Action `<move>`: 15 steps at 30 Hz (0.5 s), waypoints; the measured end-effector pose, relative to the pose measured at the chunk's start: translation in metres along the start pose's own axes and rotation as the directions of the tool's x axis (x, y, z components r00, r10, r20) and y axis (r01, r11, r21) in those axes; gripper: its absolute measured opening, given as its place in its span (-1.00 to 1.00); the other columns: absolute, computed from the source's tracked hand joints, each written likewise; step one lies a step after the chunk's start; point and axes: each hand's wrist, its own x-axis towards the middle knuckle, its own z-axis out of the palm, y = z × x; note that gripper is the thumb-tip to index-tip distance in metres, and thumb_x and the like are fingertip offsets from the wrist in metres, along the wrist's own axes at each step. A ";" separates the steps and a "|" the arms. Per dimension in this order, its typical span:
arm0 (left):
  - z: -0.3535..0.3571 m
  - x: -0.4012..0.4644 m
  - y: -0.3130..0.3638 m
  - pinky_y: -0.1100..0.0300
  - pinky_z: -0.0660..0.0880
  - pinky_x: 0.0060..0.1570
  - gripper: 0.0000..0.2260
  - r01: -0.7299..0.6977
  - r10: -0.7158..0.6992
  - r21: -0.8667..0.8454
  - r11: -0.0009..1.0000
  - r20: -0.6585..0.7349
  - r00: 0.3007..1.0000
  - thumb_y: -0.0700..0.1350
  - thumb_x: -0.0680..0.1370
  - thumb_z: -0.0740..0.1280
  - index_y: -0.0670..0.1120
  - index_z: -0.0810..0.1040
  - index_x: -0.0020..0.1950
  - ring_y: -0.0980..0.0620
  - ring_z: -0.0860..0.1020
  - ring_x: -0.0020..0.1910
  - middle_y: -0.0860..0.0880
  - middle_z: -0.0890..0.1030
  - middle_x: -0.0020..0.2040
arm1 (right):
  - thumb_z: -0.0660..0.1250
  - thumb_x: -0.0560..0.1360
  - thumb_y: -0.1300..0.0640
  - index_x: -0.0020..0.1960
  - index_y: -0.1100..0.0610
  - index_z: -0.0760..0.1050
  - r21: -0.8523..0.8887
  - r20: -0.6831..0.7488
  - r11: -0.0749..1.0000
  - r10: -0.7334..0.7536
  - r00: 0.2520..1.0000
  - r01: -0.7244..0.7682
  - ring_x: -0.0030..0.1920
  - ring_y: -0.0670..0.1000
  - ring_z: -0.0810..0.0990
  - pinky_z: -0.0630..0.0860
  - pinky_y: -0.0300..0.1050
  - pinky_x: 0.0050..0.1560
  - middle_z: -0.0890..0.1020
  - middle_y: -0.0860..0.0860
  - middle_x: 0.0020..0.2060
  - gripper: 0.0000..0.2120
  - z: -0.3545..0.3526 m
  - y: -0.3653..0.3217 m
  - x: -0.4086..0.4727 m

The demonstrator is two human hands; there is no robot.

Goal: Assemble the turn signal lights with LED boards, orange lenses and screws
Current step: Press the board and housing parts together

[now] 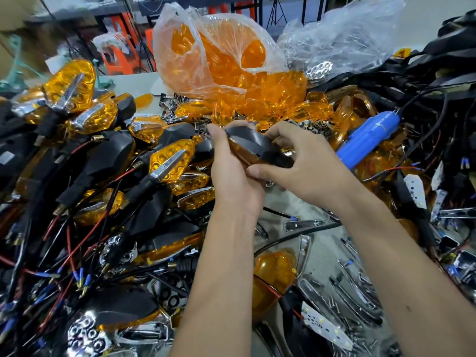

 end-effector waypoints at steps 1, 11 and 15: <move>0.000 0.000 -0.003 -0.07 0.59 0.03 -0.49 -0.002 0.002 0.064 0.998 0.000 1.000 0.30 0.69 0.06 -0.03 0.60 -0.07 -0.13 0.63 -0.06 -0.09 0.65 -0.11 | 0.58 0.37 -0.15 0.11 -0.06 0.51 -0.025 -0.027 0.999 -0.043 0.999 0.042 -0.04 -0.05 0.62 0.59 -0.01 -0.02 0.65 -0.11 -0.05 -0.58 -0.001 0.001 -0.001; -0.032 0.006 0.013 0.12 0.62 0.03 -0.80 -0.150 0.045 0.348 0.925 0.294 0.955 -0.14 0.59 0.43 -0.09 0.72 0.19 0.02 0.68 -0.03 -0.11 0.70 0.07 | 0.52 0.53 0.05 0.28 -0.09 0.59 0.018 -0.003 0.988 -0.155 0.988 0.155 0.02 -0.17 0.61 0.50 -0.24 0.04 0.67 -0.19 0.01 -0.66 -0.027 0.025 -0.001; -0.034 0.006 0.011 0.07 0.64 0.07 -0.78 -0.234 0.109 0.341 0.910 0.349 0.931 -0.20 0.52 0.50 -0.05 0.75 0.14 -0.06 0.69 0.07 -0.11 0.72 0.11 | 0.49 0.56 0.11 0.33 -0.01 0.58 0.046 0.036 0.983 -0.177 0.984 0.175 0.00 -0.25 0.59 0.40 -0.47 -0.02 0.63 -0.24 0.02 -0.64 -0.036 0.026 -0.002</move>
